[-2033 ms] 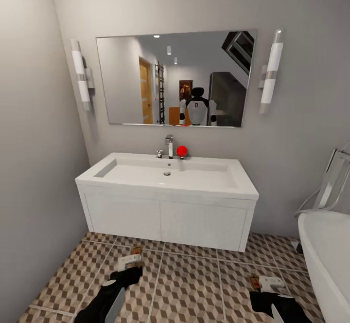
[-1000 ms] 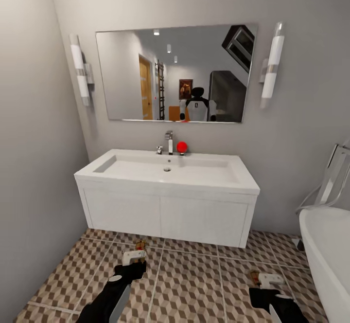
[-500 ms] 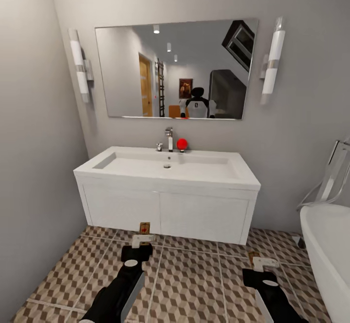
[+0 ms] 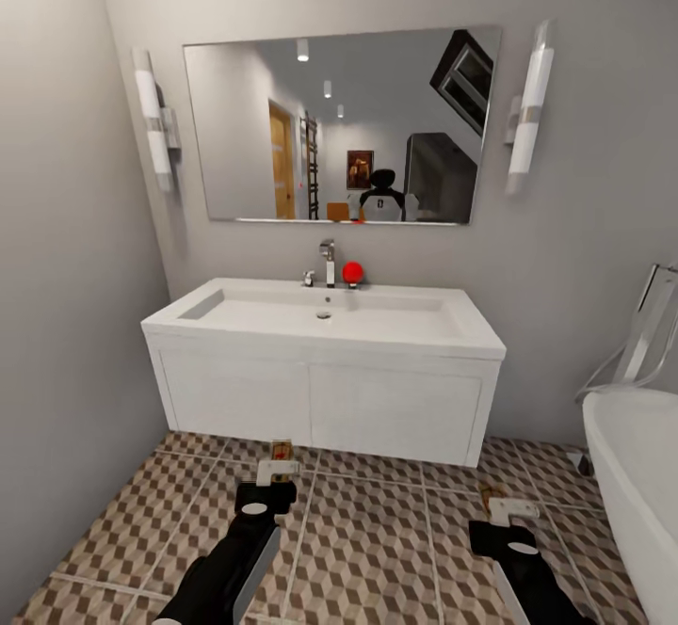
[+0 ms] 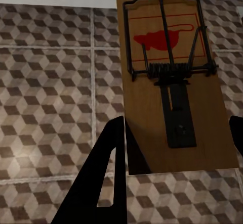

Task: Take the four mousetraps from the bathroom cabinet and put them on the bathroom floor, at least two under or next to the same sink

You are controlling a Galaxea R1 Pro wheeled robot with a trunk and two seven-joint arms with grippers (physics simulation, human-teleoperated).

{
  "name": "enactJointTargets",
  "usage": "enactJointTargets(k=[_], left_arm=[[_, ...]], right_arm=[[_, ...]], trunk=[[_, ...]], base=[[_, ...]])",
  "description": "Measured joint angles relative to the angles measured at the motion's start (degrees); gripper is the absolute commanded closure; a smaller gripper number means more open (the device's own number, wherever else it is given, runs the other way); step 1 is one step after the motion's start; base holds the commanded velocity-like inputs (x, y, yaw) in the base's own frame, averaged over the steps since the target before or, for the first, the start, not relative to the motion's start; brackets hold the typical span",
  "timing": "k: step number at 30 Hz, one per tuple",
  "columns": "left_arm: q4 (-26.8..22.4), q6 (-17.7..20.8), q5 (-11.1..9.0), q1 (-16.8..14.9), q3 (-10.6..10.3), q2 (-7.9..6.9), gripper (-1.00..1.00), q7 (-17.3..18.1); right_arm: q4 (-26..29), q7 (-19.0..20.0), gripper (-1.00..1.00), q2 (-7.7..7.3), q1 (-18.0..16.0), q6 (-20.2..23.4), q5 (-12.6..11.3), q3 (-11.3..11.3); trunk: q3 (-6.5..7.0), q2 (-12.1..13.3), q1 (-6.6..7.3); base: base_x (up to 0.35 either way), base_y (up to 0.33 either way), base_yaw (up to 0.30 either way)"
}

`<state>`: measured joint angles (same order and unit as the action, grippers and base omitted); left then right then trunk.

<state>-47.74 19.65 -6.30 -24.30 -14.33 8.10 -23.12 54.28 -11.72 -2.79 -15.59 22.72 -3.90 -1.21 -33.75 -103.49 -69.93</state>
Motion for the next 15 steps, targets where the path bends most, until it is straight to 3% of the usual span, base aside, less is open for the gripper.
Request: enactJointTargets(k=[9, 15], left_arm=[[-0.30, 7.94, -5.57, 0.00, 0.11, 0.00, 1.00, 0.02], [-0.42, 9.80, -8.27, 0.00, 0.19, -0.19, 1.00, 0.02]], right_arm=[[0.34, 0.14, 1.00, 0.04, 0.03, 0.06, 0.10, 0.06], [0.38, 0.18, 1.00, 0.08, 0.02, 0.07, 0.05, 0.07]], trunk=[[-1.62, -3.61, -1.98], [-2.69, -6.02, -3.30]], base=[[0.000, 0.000, 0.000], [0.000, 0.000, 0.000]])
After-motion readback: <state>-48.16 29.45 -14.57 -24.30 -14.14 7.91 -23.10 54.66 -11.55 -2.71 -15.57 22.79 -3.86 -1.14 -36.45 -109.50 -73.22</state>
